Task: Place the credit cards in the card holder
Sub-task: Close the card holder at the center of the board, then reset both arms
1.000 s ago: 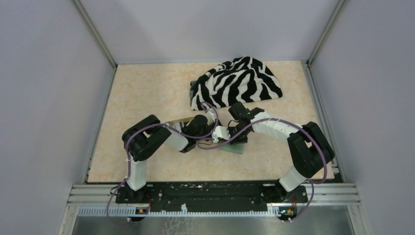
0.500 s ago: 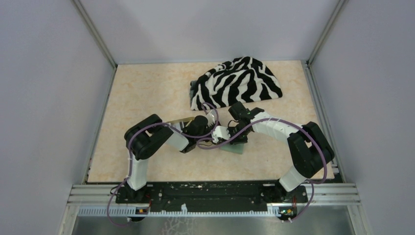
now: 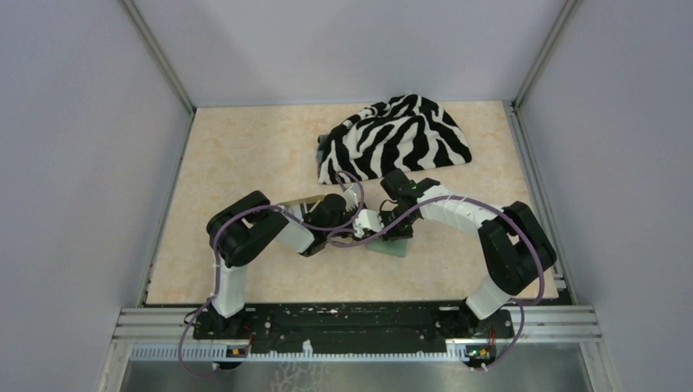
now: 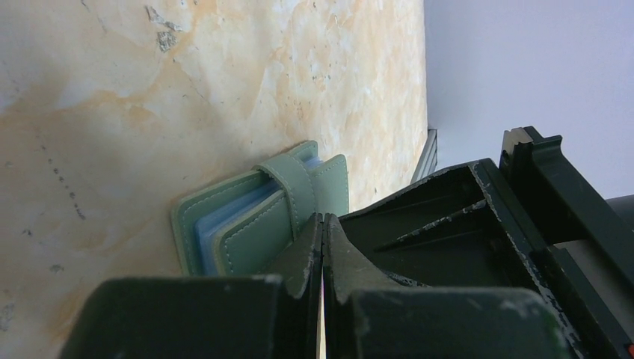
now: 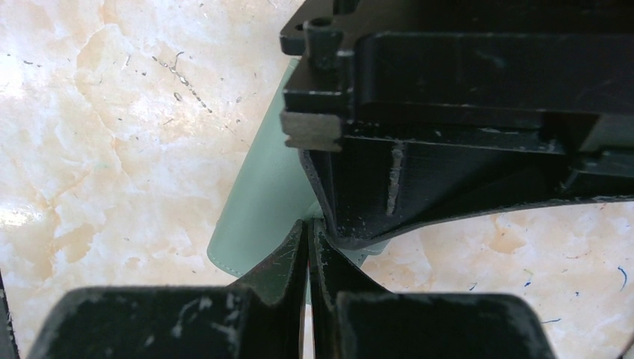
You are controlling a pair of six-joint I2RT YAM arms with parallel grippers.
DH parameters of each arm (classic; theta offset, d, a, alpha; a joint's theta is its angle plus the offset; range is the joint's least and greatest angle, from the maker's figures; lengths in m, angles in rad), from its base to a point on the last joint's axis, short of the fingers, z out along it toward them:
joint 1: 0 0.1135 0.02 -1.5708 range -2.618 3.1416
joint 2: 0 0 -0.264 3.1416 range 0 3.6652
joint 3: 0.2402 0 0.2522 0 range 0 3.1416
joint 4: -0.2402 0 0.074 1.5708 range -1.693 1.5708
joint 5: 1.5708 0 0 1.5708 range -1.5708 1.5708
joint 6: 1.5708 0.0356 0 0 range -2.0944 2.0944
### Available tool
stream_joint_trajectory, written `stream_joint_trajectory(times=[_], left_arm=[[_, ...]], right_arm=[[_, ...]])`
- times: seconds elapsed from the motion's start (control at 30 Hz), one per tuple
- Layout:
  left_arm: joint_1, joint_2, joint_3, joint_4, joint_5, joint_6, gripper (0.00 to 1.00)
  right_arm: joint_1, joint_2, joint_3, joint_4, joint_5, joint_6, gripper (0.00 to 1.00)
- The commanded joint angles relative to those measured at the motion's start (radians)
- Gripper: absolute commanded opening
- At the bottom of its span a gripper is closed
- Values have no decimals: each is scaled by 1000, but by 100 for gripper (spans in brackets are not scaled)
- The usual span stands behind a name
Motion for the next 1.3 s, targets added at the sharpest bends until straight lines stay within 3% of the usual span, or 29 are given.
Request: stream_joint_trajectory(times=[0.0, 0.2, 0.43, 0.53, 0.77, 0.9, 1.03, 1.1, 1.17, 1.27], left_arm=[[-26, 86, -50, -259, -18, 86, 0], [-25, 111, -67, -265, -49, 84, 0], [-25, 102, -79, -235, -57, 72, 0], [-23, 62, -80, -217, -63, 76, 0], [-20, -111, -20, -216, -73, 137, 6], [-20, -263, 55, -308, -104, 245, 15], [-20, -449, 67, -378, -153, 382, 19], [-20, -552, 43, -405, -190, 439, 27], [-20, -661, 6, -451, -275, 460, 43], [-18, -850, -79, -469, -363, 514, 73]], right_arm=[[29, 52, 42, 5, -17, -1, 0], [29, 30, 51, 6, -39, 9, 3], [-14, -51, 85, -38, -120, 7, 24], [-47, -102, 107, -76, -162, 22, 33], [-149, -254, 100, -83, -264, 93, 41], [-265, -378, 45, 28, -378, 230, 56], [-397, -480, 27, 130, -461, 391, 78], [-448, -508, 29, 173, -488, 483, 89], [-495, -519, 39, 200, -534, 588, 97], [-557, -510, 87, 212, -590, 714, 98]])
